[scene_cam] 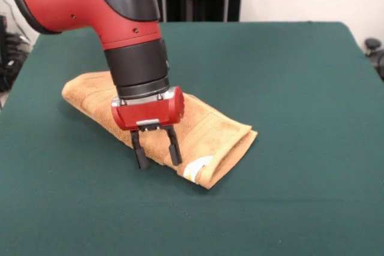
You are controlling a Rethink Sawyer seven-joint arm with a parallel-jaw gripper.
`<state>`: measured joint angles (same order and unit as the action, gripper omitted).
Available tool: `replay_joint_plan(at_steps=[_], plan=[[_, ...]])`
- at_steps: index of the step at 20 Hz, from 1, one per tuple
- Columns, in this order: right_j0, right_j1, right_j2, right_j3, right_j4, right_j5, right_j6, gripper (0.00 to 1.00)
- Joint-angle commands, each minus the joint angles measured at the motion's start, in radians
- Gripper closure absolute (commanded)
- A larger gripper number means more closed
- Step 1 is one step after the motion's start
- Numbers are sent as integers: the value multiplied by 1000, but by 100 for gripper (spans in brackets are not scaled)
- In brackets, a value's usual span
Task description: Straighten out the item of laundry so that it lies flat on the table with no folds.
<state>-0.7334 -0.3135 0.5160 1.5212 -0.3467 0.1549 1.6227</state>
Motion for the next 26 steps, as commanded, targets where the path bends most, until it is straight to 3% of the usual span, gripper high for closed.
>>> replay_joint_plan(at_steps=[1, 11, 26], plan=[[-108, 55, 139, 18, -5, 209, -112, 0], [-132, 72, 167, 18, 8, 257, -66, 0], [-137, 162, 246, -32, 123, 518, -96, 0]])
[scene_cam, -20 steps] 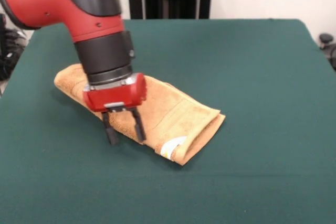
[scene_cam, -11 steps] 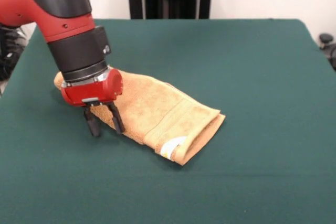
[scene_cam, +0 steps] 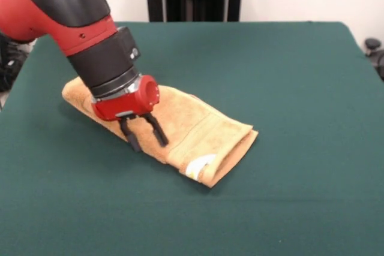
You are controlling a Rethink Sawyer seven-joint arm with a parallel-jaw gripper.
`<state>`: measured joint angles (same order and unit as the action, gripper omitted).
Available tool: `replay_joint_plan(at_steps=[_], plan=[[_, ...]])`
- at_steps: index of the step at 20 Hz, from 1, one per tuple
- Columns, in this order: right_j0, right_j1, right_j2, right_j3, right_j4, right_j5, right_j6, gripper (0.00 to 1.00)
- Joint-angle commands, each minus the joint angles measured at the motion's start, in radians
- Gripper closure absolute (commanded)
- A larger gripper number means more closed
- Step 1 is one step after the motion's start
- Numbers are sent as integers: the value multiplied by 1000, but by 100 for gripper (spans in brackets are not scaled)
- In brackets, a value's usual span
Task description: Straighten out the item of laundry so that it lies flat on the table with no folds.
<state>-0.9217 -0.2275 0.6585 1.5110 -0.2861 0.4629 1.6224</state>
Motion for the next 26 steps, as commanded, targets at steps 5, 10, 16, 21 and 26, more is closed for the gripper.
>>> replay_joint_plan(at_steps=[5, 10, 16, 21, 26], plan=[[39, 102, 121, -28, 72, 262, -116, 0], [37, 112, 128, -36, 82, 298, -113, 0], [31, 126, 133, -43, 85, 307, -104, 0], [29, 129, 133, -43, 84, 319, -93, 0], [45, 114, 104, -28, 129, 378, -12, 0]])
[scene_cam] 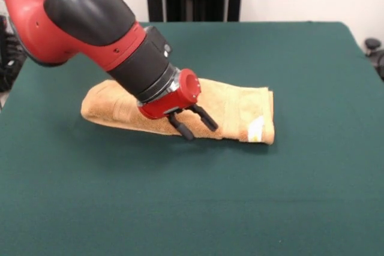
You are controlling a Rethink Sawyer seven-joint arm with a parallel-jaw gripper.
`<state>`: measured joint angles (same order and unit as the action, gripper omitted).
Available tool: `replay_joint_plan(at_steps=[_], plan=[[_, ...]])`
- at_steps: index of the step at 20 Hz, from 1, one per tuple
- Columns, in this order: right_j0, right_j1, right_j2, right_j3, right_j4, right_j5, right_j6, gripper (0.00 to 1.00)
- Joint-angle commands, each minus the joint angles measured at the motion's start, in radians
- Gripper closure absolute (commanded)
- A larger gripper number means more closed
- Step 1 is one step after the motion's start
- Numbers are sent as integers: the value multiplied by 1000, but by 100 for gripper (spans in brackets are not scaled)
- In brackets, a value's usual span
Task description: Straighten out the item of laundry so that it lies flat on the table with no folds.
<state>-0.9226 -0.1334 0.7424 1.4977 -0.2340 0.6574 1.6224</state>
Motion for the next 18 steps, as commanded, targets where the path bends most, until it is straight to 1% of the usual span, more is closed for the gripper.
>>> replay_joint_plan(at_steps=[1, 4, 5, 7, 9, 12, 18], plan=[[53, 8, 5, 0, 102, 222, 29, 0], [65, -20, -33, 30, 141, 293, 99, 0], [67, -27, -49, 47, 166, 340, 133, 0], [67, -45, -64, 72, 199, 396, 170, 0], [69, -58, -69, 81, 220, 428, 182, 0], [84, -74, -85, 74, 239, 460, 200, 0], [117, -85, -120, 13, 271, 537, 208, 0]])
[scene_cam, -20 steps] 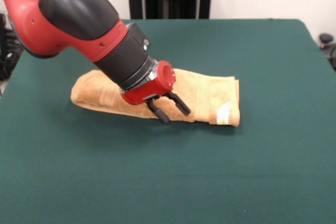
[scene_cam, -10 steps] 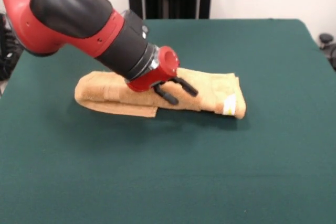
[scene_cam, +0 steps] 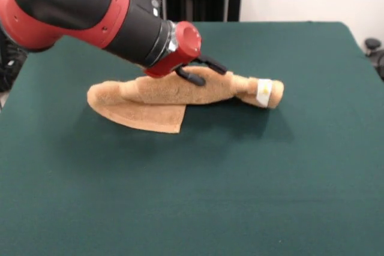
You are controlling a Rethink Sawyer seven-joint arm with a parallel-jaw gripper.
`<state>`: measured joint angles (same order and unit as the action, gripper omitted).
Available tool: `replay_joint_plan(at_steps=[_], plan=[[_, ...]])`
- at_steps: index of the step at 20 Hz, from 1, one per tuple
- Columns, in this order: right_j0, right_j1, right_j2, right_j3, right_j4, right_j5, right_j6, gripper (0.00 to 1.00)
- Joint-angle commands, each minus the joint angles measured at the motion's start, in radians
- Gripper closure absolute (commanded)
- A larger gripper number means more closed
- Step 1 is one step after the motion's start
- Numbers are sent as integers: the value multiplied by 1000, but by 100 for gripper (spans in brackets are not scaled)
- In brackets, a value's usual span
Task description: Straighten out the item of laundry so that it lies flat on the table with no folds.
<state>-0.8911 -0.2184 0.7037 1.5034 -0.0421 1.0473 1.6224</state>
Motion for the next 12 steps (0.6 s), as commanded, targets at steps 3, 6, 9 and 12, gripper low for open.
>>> replay_joint_plan(at_steps=[3, 6, 9, 12], plan=[[75, -19, -96, 43, 78, 124, 190, 0], [86, -30, -113, 35, 75, 107, 185, 0], [107, -40, -147, 20, 53, 55, 198, 0], [148, -47, -196, -17, 37, 29, 237, 0]])
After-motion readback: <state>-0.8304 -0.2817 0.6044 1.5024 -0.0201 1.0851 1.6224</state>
